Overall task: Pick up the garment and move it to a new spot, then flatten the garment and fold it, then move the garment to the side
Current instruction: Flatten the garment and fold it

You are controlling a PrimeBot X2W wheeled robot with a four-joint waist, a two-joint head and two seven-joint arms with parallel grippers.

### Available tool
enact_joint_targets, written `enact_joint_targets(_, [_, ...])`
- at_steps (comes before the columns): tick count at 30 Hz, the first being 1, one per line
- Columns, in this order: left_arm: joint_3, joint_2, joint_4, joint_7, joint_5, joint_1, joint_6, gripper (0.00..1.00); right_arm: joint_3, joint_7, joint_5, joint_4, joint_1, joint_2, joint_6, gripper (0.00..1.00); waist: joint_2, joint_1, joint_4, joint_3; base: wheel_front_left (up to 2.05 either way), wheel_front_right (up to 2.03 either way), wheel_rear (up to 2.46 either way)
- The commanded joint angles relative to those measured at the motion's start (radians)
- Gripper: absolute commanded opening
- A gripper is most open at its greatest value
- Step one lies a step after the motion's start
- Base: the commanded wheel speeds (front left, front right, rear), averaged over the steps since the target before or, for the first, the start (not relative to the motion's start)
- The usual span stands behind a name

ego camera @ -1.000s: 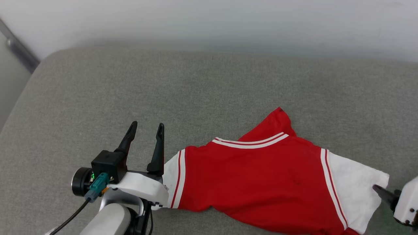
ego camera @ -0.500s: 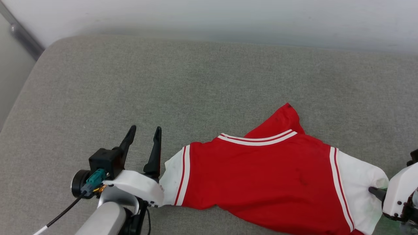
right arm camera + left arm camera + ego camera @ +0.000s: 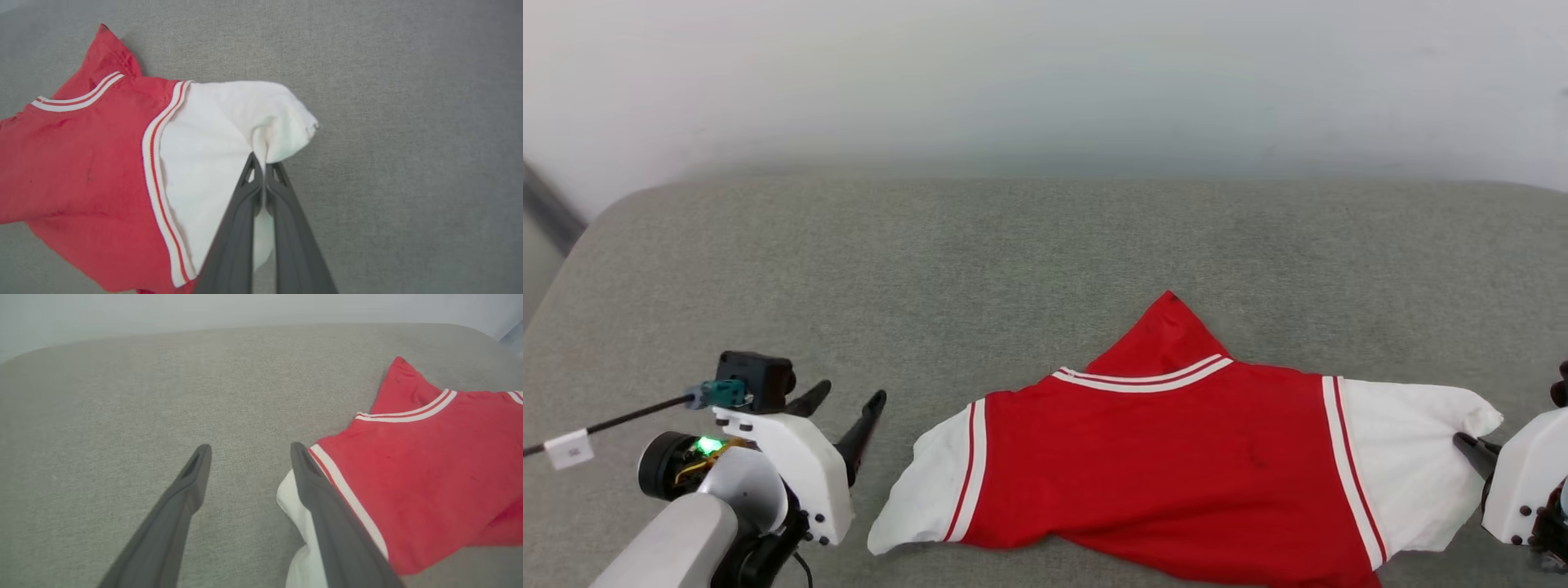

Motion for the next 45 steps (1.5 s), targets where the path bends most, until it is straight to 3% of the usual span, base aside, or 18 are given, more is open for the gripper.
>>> enact_joint_targets(1, [-0.016,0.014,0.000,0.047,-0.013,-0.021,-0.025,1.00,-0.008,0.005,-0.005,-0.021,0.019,0.006,-0.001,0.00,0.0000,0.0000,-0.029,-0.010,0.00,0.00,0.00])
enact_joint_targets(10, [-0.091,0.038,0.080,0.316,-0.116,-0.066,-0.123,1.00,0.012,0.038,-0.004,-0.104,0.012,0.038,-0.001,0.00,0.0000,0.0000,-0.102,0.057,0.00,0.00,0.00])
enact_joint_targets(16, [-0.161,0.024,0.139,0.449,-0.117,-0.102,-0.150,1.00,0.037,0.031,0.007,-0.100,-0.018,0.046,-0.001,0.00,0.0000,0.0000,-0.127,0.110,0.00,0.00,0.00])
enact_joint_targets(19, [-0.195,0.001,0.181,0.499,-0.110,-0.106,-0.136,1.00,0.043,0.024,0.012,-0.090,-0.030,0.044,-0.001,0.00,0.0000,0.0000,-0.132,0.123,0.00,0.00,0.00])
enact_joint_targets(20, [-0.205,-0.009,0.196,0.517,-0.110,-0.104,-0.127,0.95,0.046,0.020,0.010,-0.089,-0.034,0.041,-0.001,0.00,0.0000,0.0000,-0.133,0.125,0.00,0.00,0.00])
enact_joint_targets(21, [-0.211,-0.018,0.212,0.534,-0.117,-0.101,-0.121,0.73,0.049,0.017,0.015,-0.086,-0.037,0.041,-0.001,0.00,0.0000,0.0000,-0.134,0.127,0.00,0.00,0.00])
enact_joint_targets(22, [-0.218,-0.026,0.222,0.543,-0.117,-0.102,-0.118,0.43,0.055,0.013,0.015,-0.086,-0.040,0.039,-0.001,0.00,0.0000,0.0000,-0.136,0.127,0.00,0.00,0.00])
enact_joint_targets(23, [-0.220,-0.035,0.228,0.544,-0.117,-0.103,-0.116,0.01,0.059,0.006,0.013,-0.087,-0.044,0.035,-0.001,0.00,0.0000,0.0000,-0.137,0.127,0.00,0.00,0.00])
enact_joint_targets(33, [-0.196,-0.032,0.232,0.401,-0.028,-0.205,-0.103,0.00,0.084,-0.077,-0.008,-0.050,-0.080,-0.011,-0.001,0.00,0.0000,0.0000,-0.112,0.051,0.00,0.00,0.00])
enact_joint_targets(45, [-0.107,-0.063,0.279,0.170,0.063,-0.396,-0.029,0.00,0.107,-0.136,0.002,0.081,-0.255,-0.063,-0.001,0.00,0.0000,0.0000,-0.069,-0.020,0.00,0.00,0.00])
